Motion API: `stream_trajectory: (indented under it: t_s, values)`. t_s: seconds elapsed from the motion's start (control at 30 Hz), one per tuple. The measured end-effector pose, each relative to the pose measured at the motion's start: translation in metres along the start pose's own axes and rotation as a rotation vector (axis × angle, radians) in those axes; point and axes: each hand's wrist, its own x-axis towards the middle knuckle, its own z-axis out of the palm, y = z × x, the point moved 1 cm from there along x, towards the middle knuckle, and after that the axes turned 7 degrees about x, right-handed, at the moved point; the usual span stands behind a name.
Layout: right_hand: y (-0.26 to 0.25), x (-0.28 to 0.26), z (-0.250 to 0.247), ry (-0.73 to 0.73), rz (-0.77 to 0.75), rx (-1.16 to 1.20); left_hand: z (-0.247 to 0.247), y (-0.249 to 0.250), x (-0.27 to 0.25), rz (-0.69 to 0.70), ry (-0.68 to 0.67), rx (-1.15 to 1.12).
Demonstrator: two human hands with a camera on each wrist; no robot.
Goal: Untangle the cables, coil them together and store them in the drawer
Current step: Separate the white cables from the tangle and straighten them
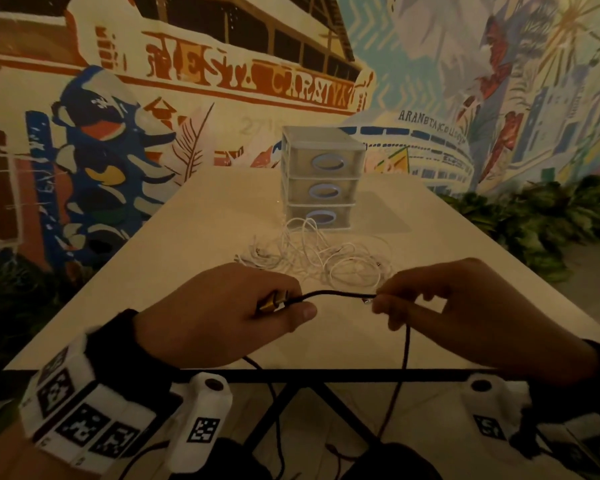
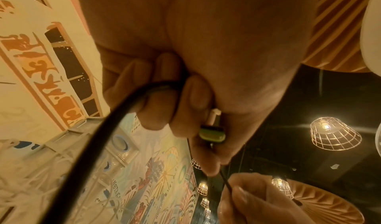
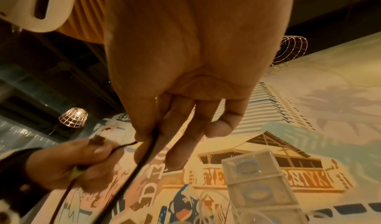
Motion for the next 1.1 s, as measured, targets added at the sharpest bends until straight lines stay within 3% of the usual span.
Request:
stream_trajectory:
  t_s: [0.2, 0.47, 0.73, 0.9, 1.1]
  values:
    - [-0.004, -0.002, 0.027, -0.359, -0.016, 0.034, 0.005, 0.004, 0.007, 0.013, 0.181, -0.078]
    - [-0.005, 0.007, 0.058, -0.442, -0.02, 0.055, 0.008, 0.006, 0.013, 0.038, 0.362, -0.319]
    - [-0.014, 0.016, 0.076, -0.336, -0.081, 0.06, 0.015, 0.012, 0.014, -0.048, 0.368, -0.683]
    - [-0.017, 0.02, 0.081, -0.25, -0.038, 0.227, 0.023, 0.012, 0.018, -0.216, 0.34, -0.999]
    - [-0.012, 0.023, 0.093, -0.246, 0.004, 0.193, 0.034, 0.005, 0.02, -0.325, 0.367, -1.04]
